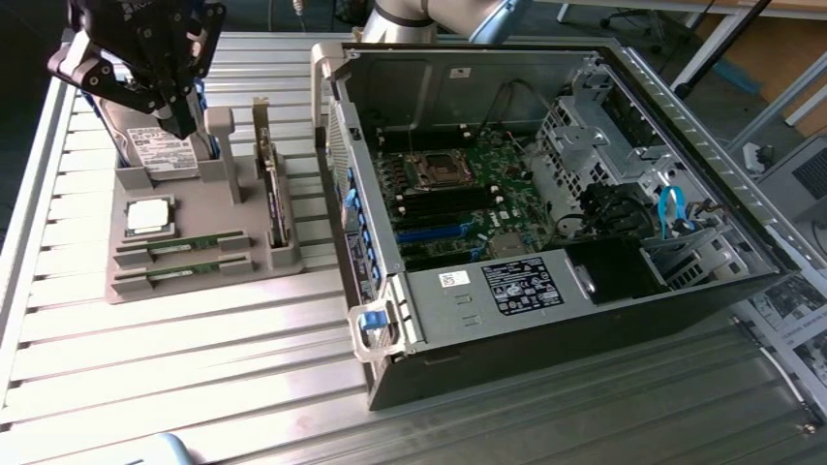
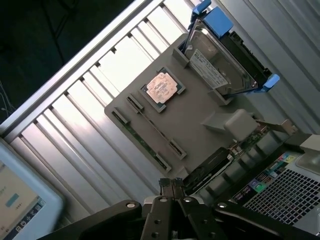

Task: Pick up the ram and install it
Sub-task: 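Pick up the ram and move it above insertion slot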

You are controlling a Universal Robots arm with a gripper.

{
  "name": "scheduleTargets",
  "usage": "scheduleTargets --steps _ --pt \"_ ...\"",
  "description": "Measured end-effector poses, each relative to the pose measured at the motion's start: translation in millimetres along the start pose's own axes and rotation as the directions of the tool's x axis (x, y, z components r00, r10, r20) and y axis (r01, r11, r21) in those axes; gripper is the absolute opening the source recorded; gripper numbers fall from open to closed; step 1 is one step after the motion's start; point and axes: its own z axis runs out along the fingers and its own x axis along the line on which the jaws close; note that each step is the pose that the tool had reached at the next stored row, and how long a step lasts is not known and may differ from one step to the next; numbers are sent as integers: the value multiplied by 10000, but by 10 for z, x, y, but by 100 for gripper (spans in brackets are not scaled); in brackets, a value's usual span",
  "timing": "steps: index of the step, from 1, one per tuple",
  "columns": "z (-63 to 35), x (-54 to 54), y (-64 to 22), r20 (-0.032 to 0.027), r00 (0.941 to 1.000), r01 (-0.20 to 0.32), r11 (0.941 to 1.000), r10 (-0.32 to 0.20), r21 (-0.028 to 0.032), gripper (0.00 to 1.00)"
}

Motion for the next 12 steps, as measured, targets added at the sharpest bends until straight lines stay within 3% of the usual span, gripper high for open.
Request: scheduleTargets --steps 12 --pt "0 0 0 -50 9962 866 9962 -866 47 11"
